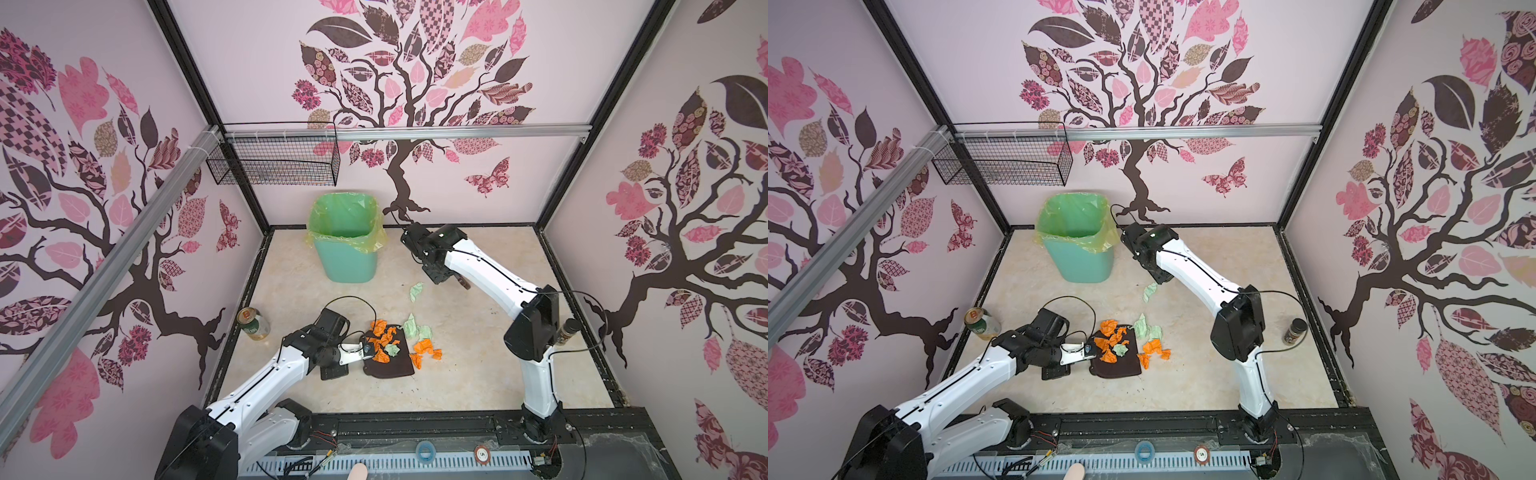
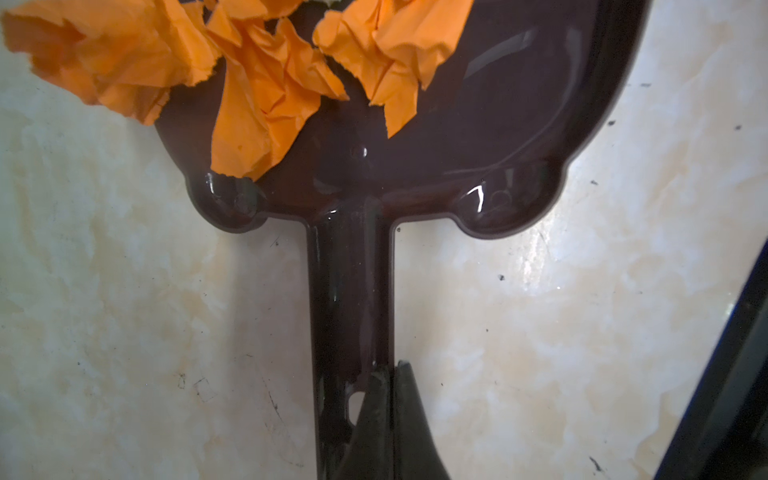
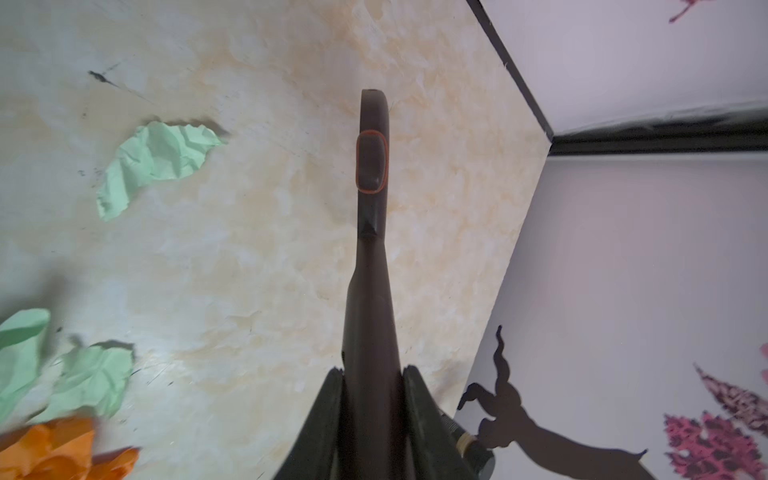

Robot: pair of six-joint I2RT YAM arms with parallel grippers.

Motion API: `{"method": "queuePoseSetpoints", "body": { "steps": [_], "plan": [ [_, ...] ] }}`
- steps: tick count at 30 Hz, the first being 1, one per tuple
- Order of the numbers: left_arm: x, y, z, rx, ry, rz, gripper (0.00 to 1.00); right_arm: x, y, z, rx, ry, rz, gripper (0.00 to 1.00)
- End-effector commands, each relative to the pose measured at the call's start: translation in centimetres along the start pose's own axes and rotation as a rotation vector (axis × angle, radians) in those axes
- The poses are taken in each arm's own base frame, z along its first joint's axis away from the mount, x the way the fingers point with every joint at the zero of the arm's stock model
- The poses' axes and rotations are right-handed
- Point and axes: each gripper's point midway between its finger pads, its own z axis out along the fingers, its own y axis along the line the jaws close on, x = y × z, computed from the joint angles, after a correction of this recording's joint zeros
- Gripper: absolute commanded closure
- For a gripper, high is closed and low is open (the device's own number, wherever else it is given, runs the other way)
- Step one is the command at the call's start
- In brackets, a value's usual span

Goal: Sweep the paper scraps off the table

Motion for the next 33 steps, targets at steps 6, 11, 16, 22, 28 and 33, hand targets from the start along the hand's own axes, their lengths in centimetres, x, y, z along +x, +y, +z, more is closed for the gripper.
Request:
{"method": "queuePoseSetpoints", "body": {
  "steps": [6,11,16,22,28,33],
  "plan": [
    [0.8,0.3,0.8,0.005,0.025,-0.029,1.00,-6.8,4.7,-0.9,0.021,-0.226,-0.383,1.00],
    [0.7,1.0,1.0,0.001,0.022,-0.035,1.00,-5.8,8.5,-2.6,-0.050,-0.220,-0.415,1.00],
    [0.2,1.6,0.8,-0.002,0.010,-0.044,1.00,-3.4,11.4,-5.1,-0.159,-0.189,-0.409,1.00],
    [0.0,1.9,0.6,-0.007,0.009,-0.044,1.00,-0.9,11.2,-8.1,-0.180,-0.158,-0.368,1.00],
    [0.0,1.8,0.1,-0.016,0.005,-0.042,1.00,0.6,9.2,-12.7,-0.143,-0.208,-0.325,1.00],
    [0.1,2.1,-0.9,-0.044,0.001,-0.046,1.00,1.4,5.9,-16.2,-0.111,-0.262,-0.194,1.00]
  ]
}}
